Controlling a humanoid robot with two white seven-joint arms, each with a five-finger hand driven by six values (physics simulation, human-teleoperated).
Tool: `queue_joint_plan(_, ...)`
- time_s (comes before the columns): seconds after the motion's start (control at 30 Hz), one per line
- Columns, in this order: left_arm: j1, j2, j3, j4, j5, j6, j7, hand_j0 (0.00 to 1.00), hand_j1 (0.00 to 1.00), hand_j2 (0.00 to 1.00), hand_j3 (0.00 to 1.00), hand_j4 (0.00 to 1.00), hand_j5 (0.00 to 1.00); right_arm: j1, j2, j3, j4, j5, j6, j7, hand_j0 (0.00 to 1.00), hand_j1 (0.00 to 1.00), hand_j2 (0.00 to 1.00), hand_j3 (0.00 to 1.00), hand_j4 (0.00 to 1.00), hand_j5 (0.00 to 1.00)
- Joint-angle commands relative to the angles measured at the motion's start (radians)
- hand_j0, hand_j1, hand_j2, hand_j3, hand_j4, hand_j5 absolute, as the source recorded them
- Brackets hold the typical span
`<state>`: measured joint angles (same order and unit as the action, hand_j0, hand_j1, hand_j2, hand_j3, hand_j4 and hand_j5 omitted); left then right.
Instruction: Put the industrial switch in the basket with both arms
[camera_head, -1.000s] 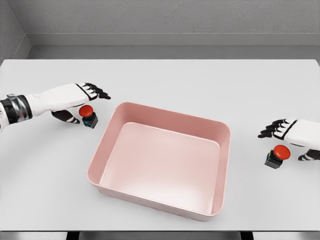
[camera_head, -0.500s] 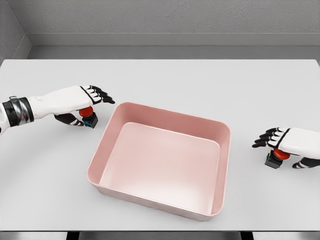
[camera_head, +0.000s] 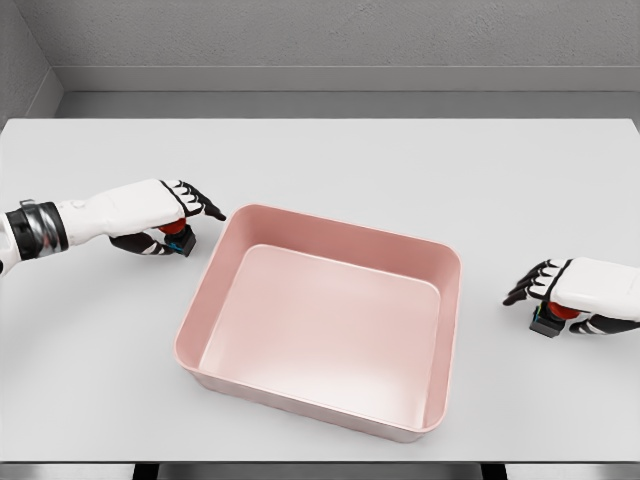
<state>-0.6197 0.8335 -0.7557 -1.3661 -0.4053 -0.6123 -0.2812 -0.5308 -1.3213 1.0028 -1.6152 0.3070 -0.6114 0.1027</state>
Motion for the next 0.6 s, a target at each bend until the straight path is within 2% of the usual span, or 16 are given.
queue_joint_plan(0.0, 0.000, 0.001, 0.003, 0.001, 0.006, 0.001, 0.000, 0.83, 0.83, 0.83, 0.83, 0.83, 0.83, 0.000, -0.003, -0.001, 0.001, -0.003, 0.001, 0.000, 0.79, 0.79, 0.79, 0.79, 0.79, 0.79)
queue_joint_plan(0.1, 0.002, 0.009, 0.003, 0.002, 0.006, 0.001, 0.000, 0.80, 0.80, 0.80, 0.80, 0.80, 0.80, 0.000, -0.004, -0.001, -0.002, -0.003, 0.001, 0.000, 0.76, 0.76, 0.76, 0.76, 0.76, 0.76)
queue_joint_plan(0.27, 0.002, 0.009, 0.004, 0.010, 0.008, 0.001, 0.000, 0.80, 0.80, 0.80, 0.80, 0.80, 0.80, 0.002, -0.003, 0.000, -0.002, 0.007, 0.001, 0.000, 0.70, 0.70, 0.70, 0.70, 0.70, 0.70)
queue_joint_plan(0.3, 0.002, 0.009, 0.004, 0.012, 0.008, 0.001, 0.000, 0.80, 0.80, 0.80, 0.80, 0.80, 0.80, 0.002, -0.003, 0.000, -0.002, 0.009, 0.001, 0.002, 0.65, 0.65, 0.65, 0.65, 0.65, 0.65)
queue_joint_plan(0.43, 0.002, 0.015, 0.006, 0.013, 0.010, 0.001, 0.000, 0.80, 0.80, 0.80, 0.80, 0.80, 0.80, 0.003, -0.003, -0.001, 0.000, 0.017, 0.001, 0.002, 0.64, 0.64, 0.64, 0.64, 0.64, 0.64)
queue_joint_plan(0.57, 0.002, 0.016, 0.006, 0.027, 0.017, 0.001, 0.000, 0.80, 0.80, 0.80, 0.80, 0.80, 0.80, 0.003, -0.004, -0.001, 0.001, 0.017, 0.001, 0.002, 0.58, 0.58, 0.58, 0.58, 0.58, 0.58)
